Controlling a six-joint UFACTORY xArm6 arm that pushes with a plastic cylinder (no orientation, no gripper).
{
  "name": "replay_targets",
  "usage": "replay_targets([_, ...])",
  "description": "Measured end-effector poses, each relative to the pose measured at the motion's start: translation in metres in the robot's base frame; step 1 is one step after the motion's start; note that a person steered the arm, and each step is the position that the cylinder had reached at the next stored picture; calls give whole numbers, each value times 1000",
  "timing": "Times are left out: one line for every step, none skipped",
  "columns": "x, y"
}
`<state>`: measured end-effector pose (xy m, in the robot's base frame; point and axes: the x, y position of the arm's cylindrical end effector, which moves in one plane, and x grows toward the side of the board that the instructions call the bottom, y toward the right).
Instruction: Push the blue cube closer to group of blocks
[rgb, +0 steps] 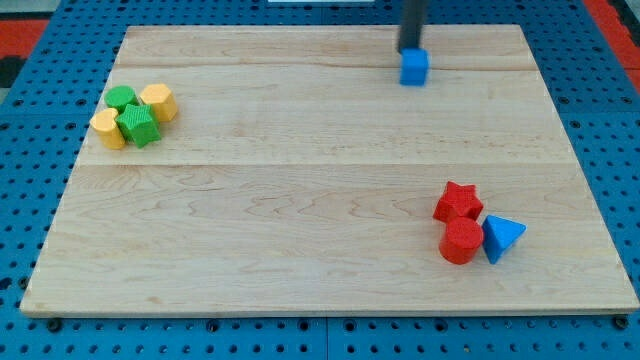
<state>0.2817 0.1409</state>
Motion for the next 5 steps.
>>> replay_targets([48,-1])
replay_targets([64,0])
replay_targets([153,8])
replay_targets([209,8])
replay_targets([204,17])
